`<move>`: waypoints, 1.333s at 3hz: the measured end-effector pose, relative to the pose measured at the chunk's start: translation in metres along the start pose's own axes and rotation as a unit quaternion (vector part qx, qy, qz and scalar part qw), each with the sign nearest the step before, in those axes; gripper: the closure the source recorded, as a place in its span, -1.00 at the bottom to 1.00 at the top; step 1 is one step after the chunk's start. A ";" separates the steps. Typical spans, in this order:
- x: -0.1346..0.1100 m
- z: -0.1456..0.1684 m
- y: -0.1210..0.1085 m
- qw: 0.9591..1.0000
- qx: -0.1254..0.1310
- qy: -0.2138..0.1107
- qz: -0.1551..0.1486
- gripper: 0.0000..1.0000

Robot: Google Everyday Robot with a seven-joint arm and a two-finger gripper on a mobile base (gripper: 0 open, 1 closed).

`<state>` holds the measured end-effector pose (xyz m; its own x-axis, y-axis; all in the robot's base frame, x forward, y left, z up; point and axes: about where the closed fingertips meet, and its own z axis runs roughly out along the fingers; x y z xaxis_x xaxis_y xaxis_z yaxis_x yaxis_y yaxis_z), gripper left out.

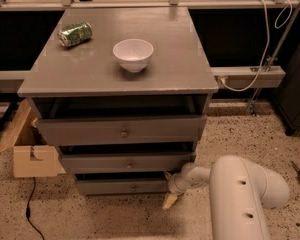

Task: Open bottom drawer

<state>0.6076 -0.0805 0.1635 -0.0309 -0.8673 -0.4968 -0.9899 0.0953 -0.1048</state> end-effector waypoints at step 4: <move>0.006 -0.024 0.038 1.000 -0.003 -0.008 0.016 0.77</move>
Offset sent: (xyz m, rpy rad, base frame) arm -0.0304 -0.0214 0.0239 -0.0362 -0.0212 -0.0462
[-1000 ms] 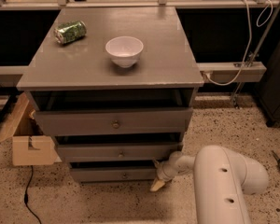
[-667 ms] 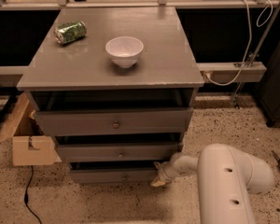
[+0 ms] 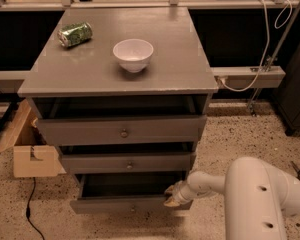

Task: Open bottom drawer

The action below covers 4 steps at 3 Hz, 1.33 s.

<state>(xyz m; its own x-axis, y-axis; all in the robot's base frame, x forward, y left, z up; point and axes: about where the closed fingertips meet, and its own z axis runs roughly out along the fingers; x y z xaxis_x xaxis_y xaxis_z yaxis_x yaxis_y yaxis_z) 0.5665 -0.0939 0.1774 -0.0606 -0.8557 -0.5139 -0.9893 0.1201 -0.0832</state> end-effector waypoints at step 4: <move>0.007 -0.001 0.029 0.999 -0.037 -0.019 0.005 -0.44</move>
Offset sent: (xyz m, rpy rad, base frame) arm -0.0245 -0.0051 -0.0020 0.0402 0.0351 -0.0038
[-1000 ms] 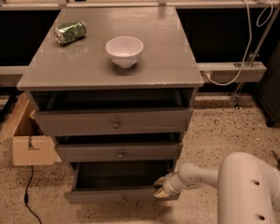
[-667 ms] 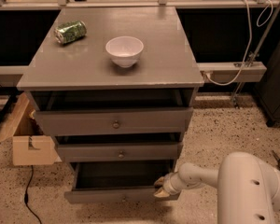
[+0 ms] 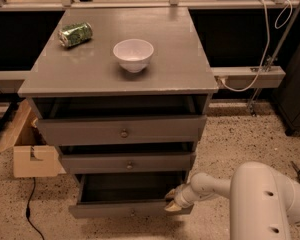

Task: Open bottom drawer

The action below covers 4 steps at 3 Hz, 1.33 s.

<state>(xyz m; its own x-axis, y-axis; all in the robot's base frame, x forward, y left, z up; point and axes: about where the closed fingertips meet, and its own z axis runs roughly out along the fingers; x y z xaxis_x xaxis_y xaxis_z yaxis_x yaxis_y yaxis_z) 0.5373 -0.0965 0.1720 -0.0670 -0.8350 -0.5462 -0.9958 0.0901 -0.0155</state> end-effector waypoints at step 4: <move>0.007 -0.002 0.069 0.997 -0.081 0.015 -0.011 -0.62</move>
Offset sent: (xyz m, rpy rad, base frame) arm -0.0494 0.0037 -0.0078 -0.0367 0.1132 0.1235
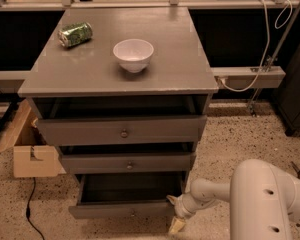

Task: Open bottom drawer

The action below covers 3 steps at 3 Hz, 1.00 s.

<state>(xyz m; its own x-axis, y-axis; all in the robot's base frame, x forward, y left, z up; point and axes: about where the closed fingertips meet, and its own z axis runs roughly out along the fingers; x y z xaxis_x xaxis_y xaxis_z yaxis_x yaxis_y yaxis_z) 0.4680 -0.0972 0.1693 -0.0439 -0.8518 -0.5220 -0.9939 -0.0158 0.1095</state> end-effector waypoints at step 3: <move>0.001 -0.007 0.015 1.000 -0.005 -0.006 0.007 0.77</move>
Offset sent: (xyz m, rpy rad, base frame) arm -0.0302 -0.0141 -0.0047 0.0472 0.0402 -0.0329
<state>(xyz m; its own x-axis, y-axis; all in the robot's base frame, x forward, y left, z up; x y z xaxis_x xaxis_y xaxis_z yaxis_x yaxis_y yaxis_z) 0.4540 -0.1022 0.1760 -0.0593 -0.8461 -0.5297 -0.9920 -0.0093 0.1259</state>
